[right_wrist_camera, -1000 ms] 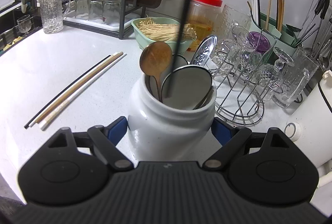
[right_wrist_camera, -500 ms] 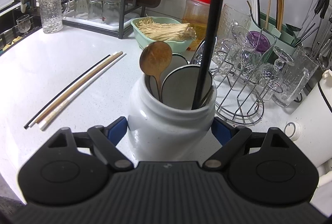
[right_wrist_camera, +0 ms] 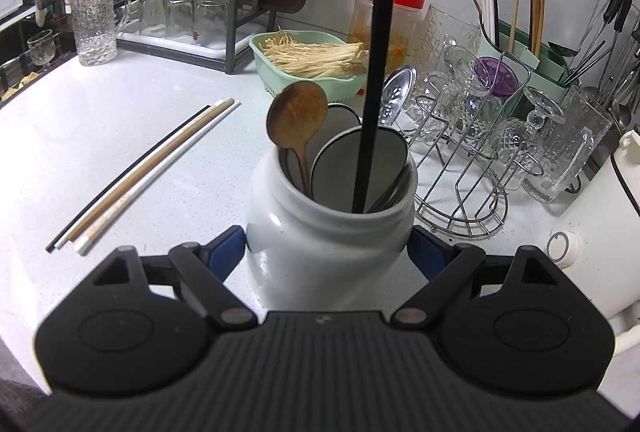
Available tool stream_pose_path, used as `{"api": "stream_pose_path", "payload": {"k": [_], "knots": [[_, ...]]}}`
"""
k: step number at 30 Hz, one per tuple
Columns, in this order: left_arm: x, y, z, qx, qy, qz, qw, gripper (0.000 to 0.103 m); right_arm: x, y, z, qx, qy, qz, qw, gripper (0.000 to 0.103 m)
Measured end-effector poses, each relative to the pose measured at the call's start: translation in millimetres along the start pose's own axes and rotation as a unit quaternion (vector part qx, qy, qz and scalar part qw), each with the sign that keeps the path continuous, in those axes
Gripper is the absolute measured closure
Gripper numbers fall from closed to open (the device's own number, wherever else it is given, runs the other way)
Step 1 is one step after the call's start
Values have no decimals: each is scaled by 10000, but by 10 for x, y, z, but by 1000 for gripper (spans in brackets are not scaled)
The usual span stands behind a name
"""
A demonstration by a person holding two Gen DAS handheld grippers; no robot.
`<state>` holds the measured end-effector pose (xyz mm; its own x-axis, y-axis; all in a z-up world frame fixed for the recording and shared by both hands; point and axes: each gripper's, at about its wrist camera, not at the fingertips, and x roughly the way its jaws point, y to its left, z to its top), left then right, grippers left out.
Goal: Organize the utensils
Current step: 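Move the left tool back over the wooden chopstick on the counter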
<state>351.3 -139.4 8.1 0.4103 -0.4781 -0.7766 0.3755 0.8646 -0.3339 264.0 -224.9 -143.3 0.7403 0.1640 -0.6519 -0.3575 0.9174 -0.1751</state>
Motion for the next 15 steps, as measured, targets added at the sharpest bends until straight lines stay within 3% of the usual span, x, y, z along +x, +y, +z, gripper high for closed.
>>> {"api": "stream_pose_path", "payload": {"k": [6,11,15], "knots": [[-159,121,-39,27,-416,227,9989,96,1,0,4,39,-15,2,10000,13],[-237,485,-182,-369,-712,590,9950,95,7,8,14,89,-11,-36,10000,13],[-263,906,-418,-897,-877,793,9889,81,6,22,14,110,-21,-76,9999,13]]}}
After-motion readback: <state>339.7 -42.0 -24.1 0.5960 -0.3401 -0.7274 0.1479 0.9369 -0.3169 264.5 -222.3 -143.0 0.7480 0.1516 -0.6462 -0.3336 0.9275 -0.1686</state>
